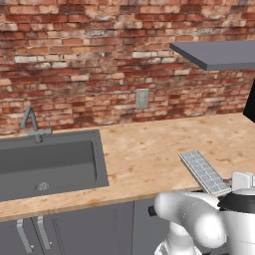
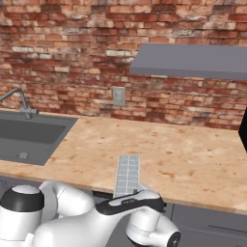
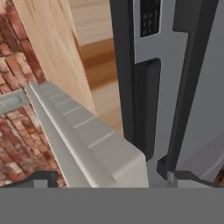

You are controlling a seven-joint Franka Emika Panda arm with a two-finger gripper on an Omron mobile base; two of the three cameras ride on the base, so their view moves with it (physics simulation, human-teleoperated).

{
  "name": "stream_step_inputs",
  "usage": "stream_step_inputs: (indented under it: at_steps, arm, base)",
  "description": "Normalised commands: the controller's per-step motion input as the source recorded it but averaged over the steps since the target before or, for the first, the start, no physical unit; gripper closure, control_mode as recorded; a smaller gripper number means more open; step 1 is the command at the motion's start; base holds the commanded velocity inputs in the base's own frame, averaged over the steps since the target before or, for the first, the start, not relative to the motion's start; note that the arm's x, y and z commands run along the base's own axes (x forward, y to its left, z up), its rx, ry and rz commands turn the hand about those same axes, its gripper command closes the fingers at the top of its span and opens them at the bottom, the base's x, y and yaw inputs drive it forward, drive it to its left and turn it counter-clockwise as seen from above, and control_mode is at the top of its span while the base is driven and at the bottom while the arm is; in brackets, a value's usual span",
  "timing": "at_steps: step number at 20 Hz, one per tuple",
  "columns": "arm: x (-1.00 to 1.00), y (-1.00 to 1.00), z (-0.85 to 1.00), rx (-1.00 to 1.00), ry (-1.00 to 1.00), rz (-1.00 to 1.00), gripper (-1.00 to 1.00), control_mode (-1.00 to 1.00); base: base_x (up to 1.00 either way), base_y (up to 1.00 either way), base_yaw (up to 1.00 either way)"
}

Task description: The ice cube tray has been filled with water. Take the tray and place it in the freezer to make ice. Close the freezer door after placing the tray.

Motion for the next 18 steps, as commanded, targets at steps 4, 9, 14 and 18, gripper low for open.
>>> stream_step_inputs:
  at_steps: [4,9,14,18]
  arm:
    - [0.17,0.00,-0.07,0.00,0.00,0.00,-1.00,-1.00]
    - [0.17,0.00,-0.03,0.00,0.00,0.00,-1.00,-1.00]
    - [0.12,0.00,0.00,0.00,-0.01,0.00,-1.00,-1.00]
    - [0.03,0.04,0.00,-0.01,-0.09,0.00,-1.00,-1.00]
  base:
    - [0.00,0.00,0.00]
    - [0.00,0.00,0.00]
    - [0.00,0.00,0.00]
    - [0.00,0.00,0.00]
